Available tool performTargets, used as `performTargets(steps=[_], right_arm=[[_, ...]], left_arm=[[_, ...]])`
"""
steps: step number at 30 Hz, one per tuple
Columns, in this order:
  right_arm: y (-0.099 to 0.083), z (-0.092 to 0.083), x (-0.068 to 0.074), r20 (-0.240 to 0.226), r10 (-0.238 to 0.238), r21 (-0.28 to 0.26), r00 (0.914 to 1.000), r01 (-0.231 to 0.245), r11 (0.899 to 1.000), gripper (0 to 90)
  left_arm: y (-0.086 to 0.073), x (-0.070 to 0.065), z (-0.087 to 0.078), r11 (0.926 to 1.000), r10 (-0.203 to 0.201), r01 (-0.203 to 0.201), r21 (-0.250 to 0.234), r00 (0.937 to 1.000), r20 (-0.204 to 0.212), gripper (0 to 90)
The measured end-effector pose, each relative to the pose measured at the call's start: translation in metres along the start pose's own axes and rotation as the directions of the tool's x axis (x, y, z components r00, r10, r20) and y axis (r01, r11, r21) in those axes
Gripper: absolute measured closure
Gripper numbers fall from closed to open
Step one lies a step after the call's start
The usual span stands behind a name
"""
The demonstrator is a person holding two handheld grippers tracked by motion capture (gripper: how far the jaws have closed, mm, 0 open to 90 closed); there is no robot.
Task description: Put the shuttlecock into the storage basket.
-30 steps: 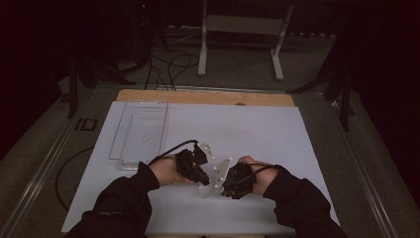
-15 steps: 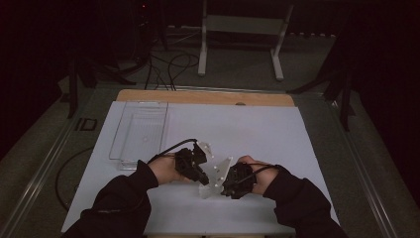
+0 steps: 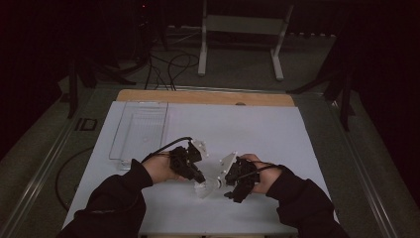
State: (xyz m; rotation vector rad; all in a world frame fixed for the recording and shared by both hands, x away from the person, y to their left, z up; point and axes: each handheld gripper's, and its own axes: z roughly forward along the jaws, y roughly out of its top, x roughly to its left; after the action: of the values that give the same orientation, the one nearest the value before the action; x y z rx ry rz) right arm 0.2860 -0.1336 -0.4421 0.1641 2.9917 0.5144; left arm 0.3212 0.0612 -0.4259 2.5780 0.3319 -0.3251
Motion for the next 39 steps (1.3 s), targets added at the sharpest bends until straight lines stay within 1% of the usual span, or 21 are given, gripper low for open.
performTargets(steps=[1, 2, 3, 4, 5, 6, 7, 10, 12, 13, 15, 17, 18, 21, 23, 24, 25, 30, 35, 37, 39], right_arm=[[-0.001, 0.000, -0.001, -0.003, 0.010, 0.000, 0.9999, -0.010, 1.000, 21.1], [-0.002, 0.000, -0.002, 0.008, 0.019, -0.004, 0.9998, -0.019, 1.000, 17.2], [-0.003, -0.001, -0.003, 0.006, 0.035, -0.011, 0.9994, -0.035, 0.999, 15.7], [-0.004, -0.001, -0.004, 0.000, 0.046, -0.015, 0.9990, -0.046, 0.999, 14.6], [-0.005, -0.002, -0.005, -0.003, 0.055, -0.020, 0.9985, -0.055, 0.998, 11.5], [-0.006, -0.002, -0.006, 0.015, 0.056, -0.020, 0.9983, -0.056, 0.998, 11.5], [-0.006, -0.002, -0.006, 0.027, 0.068, -0.025, 0.9973, -0.068, 0.997, 11.1], [-0.010, -0.005, -0.010, 0.018, 0.107, -0.039, 0.9942, -0.106, 0.994, 9.4], [-0.014, -0.006, -0.013, 0.030, 0.120, -0.053, 0.9924, -0.118, 0.992, 9.3], [-0.016, -0.007, -0.013, 0.019, 0.132, -0.059, 0.9910, -0.131, 0.990, 9.2], [-0.019, -0.008, -0.015, 0.022, 0.154, -0.075, 0.9878, -0.152, 0.985, 9.2], [-0.022, -0.008, -0.016, 0.013, 0.156, -0.080, 0.9877, -0.154, 0.985, 9.4], [-0.024, -0.007, -0.015, 0.037, 0.154, -0.083, 0.9874, -0.150, 0.985, 9.6], [-0.029, -0.004, -0.014, 0.040, 0.165, -0.082, 0.9854, -0.162, 0.983, 9.5], [-0.034, -0.002, -0.013, 0.051, 0.164, -0.095, 0.9851, -0.159, 0.983, 9.5], [-0.035, -0.002, -0.013, 0.056, 0.162, -0.103, 0.9852, -0.156, 0.982, 9.5], [-0.037, -0.002, -0.012, 0.070, 0.160, -0.123, 0.9846, -0.151, 0.981, 9.5], [-0.047, -0.003, -0.012, 0.056, 0.164, -0.152, 0.9848, -0.154, 0.976, 9.5], [-0.058, -0.001, -0.010, 0.050, 0.185, -0.171, 0.9815, -0.174, 0.970, 9.6], [-0.062, 0.000, -0.010, 0.046, 0.188, -0.179, 0.9812, -0.177, 0.968, 9.6], [-0.068, 0.001, -0.009, 0.043, 0.208, -0.197, 0.9771, -0.196, 0.961, 9.6]], left_arm=[[-0.001, 0.001, -0.001, 1.0000, 0.001, -0.001, 0.007, 1.0000, 0.000, 90.0], [-0.003, 0.001, -0.001, 1.0000, 0.001, -0.001, 0.008, 1.0000, -0.003, 90.0], [-0.004, 0.000, -0.002, 0.9999, -0.008, 0.008, 0.009, 0.9999, -0.007, 90.0], [-0.005, 0.000, -0.003, 0.9999, 0.000, 0.000, 0.015, 0.9998, -0.018, 90.0], [-0.006, 0.000, -0.005, 0.9999, 0.005, -0.005, 0.012, 0.9999, -0.016, 90.0], [-0.006, 0.000, -0.006, 1.0000, 0.001, -0.001, 0.007, 0.9999, -0.013, 90.0], [-0.007, -0.001, -0.007, 0.9999, 0.008, -0.008, 0.007, 0.9999, -0.015, 90.0], [-0.008, -0.001, -0.012, 0.9999, 0.012, -0.012, -0.008, 0.9998, -0.017, 90.0], [-0.008, 0.000, -0.015, 1.0000, 0.006, -0.006, -0.008, 0.9996, -0.026, 90.0], [-0.009, 0.000, -0.016, 0.9999, 0.000, 0.000, -0.013, 0.9996, -0.030, 90.0], [-0.010, 0.000, -0.018, 0.9999, -0.004, 0.003, -0.015, 0.9995, -0.031, 90.0], [-0.011, 0.000, -0.020, 0.9999, 0.006, -0.007, -0.015, 0.9996, -0.029, 90.0], [-0.011, 0.000, -0.021, 0.9999, 0.004, -0.005, -0.012, 0.9996, -0.027, 90.0], [-0.013, 0.001, -0.024, 0.9998, 0.002, -0.002, -0.017, 0.9997, -0.025, 90.0], [-0.015, 0.001, -0.027, 0.9999, 0.003, -0.004, -0.017, 0.9998, -0.021, 90.0], [-0.015, 0.002, -0.028, 0.9998, 0.004, -0.005, -0.020, 0.9996, -0.028, 90.0], [-0.016, 0.002, -0.030, 0.9998, 0.007, -0.007, -0.018, 0.9996, -0.029, 90.0], [-0.020, 0.002, -0.036, 0.9996, 0.012, -0.013, -0.024, 0.9995, -0.029, 90.0], [-0.024, 0.003, -0.042, 0.9994, -0.014, 0.012, -0.032, 0.9986, -0.052, 90.0], [-0.025, 0.003, -0.045, 0.9992, -0.013, 0.011, -0.039, 0.9987, -0.050, 90.0], [-0.027, 0.003, -0.048, 0.9992, -0.006, 0.004, -0.039, 0.9989, -0.047, 90.0]])
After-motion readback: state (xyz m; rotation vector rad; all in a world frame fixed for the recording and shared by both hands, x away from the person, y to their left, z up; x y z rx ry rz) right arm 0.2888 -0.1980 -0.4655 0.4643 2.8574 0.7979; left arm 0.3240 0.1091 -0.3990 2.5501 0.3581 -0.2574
